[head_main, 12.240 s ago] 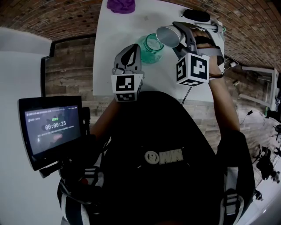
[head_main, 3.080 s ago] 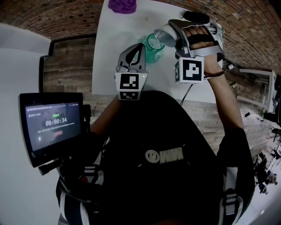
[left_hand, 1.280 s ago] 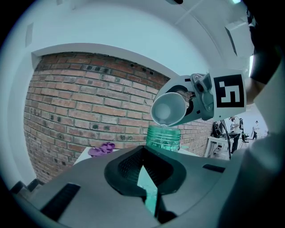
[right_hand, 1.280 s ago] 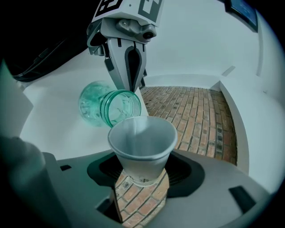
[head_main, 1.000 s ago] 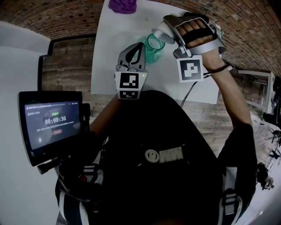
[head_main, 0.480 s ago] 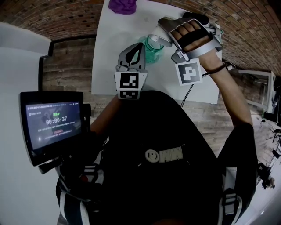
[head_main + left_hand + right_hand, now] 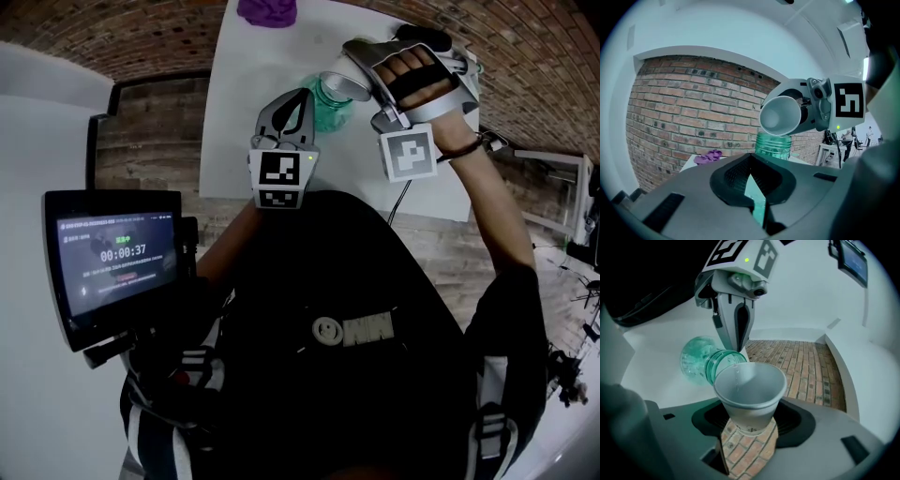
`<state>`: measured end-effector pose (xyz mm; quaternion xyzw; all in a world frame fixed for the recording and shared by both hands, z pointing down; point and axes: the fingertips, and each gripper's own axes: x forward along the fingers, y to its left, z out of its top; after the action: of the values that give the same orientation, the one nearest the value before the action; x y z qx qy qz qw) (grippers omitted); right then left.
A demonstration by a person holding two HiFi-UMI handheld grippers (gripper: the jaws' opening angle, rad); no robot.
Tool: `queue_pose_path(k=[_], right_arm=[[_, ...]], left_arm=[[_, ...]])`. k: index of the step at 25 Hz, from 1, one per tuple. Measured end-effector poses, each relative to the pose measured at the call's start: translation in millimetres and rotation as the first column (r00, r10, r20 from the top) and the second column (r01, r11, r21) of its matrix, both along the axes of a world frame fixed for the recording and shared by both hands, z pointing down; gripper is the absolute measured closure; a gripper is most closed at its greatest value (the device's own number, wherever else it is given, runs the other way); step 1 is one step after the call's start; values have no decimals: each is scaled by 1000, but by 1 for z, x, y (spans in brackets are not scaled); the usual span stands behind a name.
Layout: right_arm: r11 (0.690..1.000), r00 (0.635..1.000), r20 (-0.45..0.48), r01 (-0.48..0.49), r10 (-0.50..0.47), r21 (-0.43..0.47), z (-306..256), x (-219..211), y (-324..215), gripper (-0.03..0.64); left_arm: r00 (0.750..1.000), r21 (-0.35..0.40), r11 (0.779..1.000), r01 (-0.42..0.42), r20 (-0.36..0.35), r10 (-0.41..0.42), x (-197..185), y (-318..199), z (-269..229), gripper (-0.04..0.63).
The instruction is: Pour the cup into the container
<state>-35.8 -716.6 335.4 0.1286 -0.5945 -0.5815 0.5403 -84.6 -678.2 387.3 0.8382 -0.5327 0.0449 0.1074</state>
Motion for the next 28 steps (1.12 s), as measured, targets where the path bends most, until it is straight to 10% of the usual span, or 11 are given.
queue_pose_path(k=[4, 7, 13, 16, 19, 28], right_arm=[[983, 975, 182, -104, 131, -149, -1, 7, -2, 339], [927, 888, 354, -174, 294, -333, -2, 18, -3, 339], [706, 504, 568, -127, 651, -696, 16, 61, -6, 339], [579, 294, 542, -53, 787, -813, 63, 88, 3, 339], [495, 171, 488, 5, 856, -869, 122, 98, 17, 339], [457, 48, 458, 30, 888, -889, 207, 95, 27, 339]], left_arm=[[1000, -7, 1000, 0, 0, 0, -2, 0, 2, 595], [1000, -15, 1000, -1, 1, 1, -5, 1, 5, 595], [1000, -48, 999, 6, 3, -6, -11, 0, 9, 595], [1000, -64, 998, 20, 4, -20, -18, 2, 12, 595], [999, -79, 996, 37, 5, -37, -25, 4, 17, 595], [999, -90, 995, 40, 32, -38, -24, 12, 12, 595]])
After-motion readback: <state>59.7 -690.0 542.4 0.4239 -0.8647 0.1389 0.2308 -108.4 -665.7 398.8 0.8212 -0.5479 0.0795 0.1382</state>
